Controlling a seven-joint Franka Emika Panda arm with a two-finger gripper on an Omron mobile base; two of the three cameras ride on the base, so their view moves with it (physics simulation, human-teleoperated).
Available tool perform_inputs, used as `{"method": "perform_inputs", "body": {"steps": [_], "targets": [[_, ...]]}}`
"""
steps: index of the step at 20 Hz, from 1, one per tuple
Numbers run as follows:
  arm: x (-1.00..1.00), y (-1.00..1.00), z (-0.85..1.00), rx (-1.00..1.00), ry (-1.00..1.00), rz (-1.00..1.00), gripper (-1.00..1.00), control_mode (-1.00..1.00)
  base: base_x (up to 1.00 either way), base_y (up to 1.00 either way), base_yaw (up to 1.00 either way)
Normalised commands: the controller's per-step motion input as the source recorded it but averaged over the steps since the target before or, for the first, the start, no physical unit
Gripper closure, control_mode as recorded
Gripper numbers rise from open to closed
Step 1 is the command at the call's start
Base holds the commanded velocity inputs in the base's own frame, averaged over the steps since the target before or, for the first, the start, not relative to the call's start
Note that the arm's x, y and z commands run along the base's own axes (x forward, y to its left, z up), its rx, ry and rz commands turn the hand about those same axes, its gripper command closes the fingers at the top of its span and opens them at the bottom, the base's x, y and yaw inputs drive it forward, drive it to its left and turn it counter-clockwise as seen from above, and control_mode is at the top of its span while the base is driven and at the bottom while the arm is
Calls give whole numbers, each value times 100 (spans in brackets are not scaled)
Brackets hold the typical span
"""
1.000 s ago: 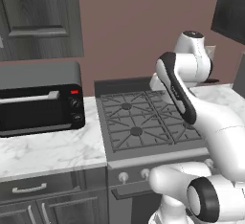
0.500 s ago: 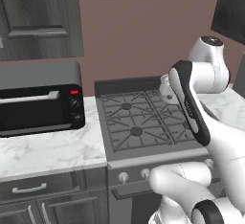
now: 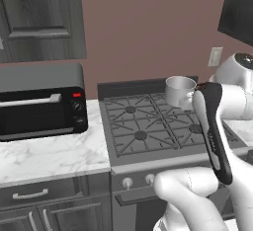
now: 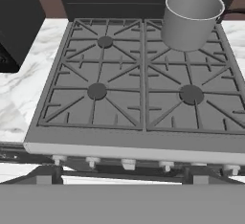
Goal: Turn off the rear right burner of the stove.
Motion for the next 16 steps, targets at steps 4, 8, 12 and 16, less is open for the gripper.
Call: {"method": "perform_inputs", "body": {"steps": [4,8,12,16], "targets": [[-42,-30,0,0,-6,5,-100,-100,0,0,0],[-54,-48,0,0,-8,12,-100,-100,0,0,0],[-52,-40,0,0,-10,11,-100,-100,0,0,0],[-66,-43,-4,0,-15,9,-100,-100,0,0,0]]}}
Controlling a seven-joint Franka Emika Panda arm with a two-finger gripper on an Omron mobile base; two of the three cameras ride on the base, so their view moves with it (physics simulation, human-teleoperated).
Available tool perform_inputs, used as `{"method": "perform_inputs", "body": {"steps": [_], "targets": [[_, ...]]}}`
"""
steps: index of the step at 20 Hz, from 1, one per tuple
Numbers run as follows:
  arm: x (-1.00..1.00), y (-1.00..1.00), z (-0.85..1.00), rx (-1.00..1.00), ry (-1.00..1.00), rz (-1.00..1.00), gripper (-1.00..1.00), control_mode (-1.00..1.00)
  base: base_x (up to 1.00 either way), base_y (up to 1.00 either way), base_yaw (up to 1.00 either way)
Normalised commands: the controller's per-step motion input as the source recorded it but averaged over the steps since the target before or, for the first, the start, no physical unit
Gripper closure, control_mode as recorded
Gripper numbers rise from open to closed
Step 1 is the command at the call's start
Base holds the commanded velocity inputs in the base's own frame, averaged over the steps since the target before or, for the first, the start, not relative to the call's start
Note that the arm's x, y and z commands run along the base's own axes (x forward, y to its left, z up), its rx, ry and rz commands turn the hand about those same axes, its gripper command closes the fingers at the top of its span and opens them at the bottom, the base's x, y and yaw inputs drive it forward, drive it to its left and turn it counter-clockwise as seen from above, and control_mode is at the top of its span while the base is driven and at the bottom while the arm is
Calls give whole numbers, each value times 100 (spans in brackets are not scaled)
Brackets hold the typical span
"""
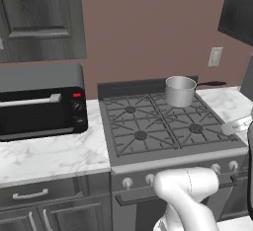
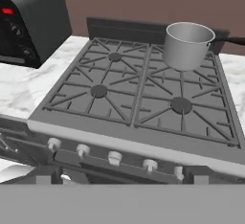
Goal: Turn off the rear right burner of the stove.
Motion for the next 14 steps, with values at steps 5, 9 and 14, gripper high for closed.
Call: {"method": "perform_inputs", "body": {"steps": [5,9,14], "targets": [[-55,-38,-2,0,-16,9,-100,-100,0,0,0],[-50,-39,-13,0,-19,7,-100,-100,0,0,0],[-35,-6,-32,-1,-26,8,-100,-100,0,0,0]]}}
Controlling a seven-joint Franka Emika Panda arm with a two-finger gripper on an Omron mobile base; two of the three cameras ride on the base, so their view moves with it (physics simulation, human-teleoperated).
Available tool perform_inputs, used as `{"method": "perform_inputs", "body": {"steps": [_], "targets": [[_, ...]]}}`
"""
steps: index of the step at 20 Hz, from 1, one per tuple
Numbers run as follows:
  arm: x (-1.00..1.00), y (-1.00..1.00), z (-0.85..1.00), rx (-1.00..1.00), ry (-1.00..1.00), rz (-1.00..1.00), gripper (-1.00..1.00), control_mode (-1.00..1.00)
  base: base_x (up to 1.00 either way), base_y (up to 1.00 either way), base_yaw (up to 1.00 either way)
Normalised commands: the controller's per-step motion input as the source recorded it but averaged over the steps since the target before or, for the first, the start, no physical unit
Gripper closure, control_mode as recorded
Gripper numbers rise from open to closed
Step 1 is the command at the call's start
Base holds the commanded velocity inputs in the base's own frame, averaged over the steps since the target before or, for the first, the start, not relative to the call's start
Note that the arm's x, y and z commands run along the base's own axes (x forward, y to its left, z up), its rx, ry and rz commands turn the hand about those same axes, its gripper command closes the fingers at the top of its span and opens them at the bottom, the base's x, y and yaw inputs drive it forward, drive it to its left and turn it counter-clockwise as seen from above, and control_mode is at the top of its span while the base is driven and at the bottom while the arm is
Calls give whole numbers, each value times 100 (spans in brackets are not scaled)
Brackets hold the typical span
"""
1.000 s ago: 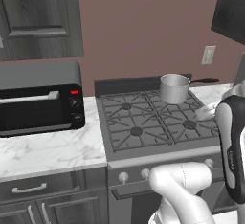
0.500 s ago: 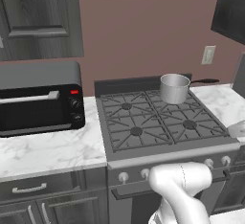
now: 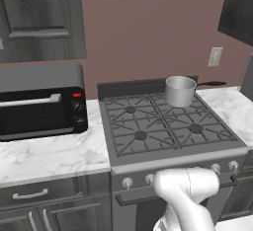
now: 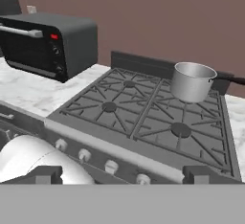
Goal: Turn off the rear right burner of the stove.
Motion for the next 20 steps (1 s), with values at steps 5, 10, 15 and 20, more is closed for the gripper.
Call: {"method": "perform_inputs", "body": {"steps": [5,10,15,20], "targets": [[-30,0,-36,-3,-28,6,-100,-100,0,0,0],[-24,0,-49,-4,-22,2,-100,-100,0,0,0],[-17,0,-43,0,-14,0,-100,-100,0,0,0],[-19,0,-31,0,-22,0,-100,-100,0,0,0]]}}
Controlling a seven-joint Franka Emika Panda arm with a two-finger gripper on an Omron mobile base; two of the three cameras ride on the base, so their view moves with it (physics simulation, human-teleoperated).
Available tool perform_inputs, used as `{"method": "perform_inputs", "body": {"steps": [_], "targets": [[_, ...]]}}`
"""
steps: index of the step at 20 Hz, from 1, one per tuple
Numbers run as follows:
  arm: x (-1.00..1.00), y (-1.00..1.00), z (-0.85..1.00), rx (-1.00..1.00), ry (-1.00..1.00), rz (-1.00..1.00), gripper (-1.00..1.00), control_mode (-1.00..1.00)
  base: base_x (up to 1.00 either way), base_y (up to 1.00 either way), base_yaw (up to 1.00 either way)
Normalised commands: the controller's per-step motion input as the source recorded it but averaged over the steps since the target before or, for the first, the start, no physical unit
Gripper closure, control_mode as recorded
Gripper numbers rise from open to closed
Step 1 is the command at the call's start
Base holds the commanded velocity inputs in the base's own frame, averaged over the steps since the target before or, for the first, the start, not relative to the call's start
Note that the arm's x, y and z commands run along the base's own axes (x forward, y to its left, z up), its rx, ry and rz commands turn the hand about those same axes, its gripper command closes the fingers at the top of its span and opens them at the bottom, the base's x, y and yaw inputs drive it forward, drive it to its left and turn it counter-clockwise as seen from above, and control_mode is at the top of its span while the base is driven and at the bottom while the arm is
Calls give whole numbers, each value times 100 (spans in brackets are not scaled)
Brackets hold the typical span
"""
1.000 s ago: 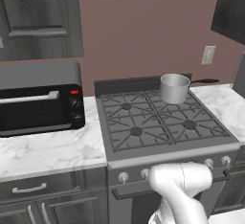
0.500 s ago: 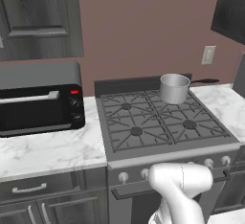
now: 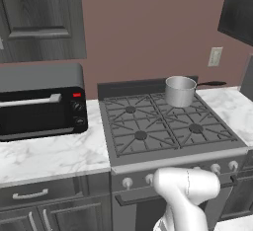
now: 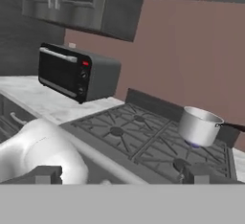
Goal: Turn off the rear right burner of the stove.
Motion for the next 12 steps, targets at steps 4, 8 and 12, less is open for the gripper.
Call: {"method": "perform_inputs", "body": {"steps": [4,8,12], "targets": [[-8,2,-41,-3,-22,0,-100,-100,0,0,0],[-3,9,-64,-10,-27,0,-100,-100,0,0,0],[0,22,-84,-9,-21,0,-100,-100,0,0,0]]}}
